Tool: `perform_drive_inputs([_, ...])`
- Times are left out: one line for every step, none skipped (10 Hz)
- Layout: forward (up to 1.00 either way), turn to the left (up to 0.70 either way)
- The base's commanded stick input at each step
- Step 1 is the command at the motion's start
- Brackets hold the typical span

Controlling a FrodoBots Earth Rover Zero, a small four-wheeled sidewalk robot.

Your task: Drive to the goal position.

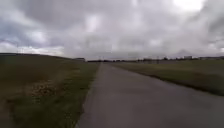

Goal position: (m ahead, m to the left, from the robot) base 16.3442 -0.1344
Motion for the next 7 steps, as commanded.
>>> perform_drive_inputs([1.0, 0.0])
perform_drive_inputs([1.0, 0.0])
perform_drive_inputs([1.0, 0.0])
perform_drive_inputs([1.0, 0.0])
perform_drive_inputs([1.0, 0.0])
perform_drive_inputs([1.0, 0.0])
perform_drive_inputs([1.0, 0.0])
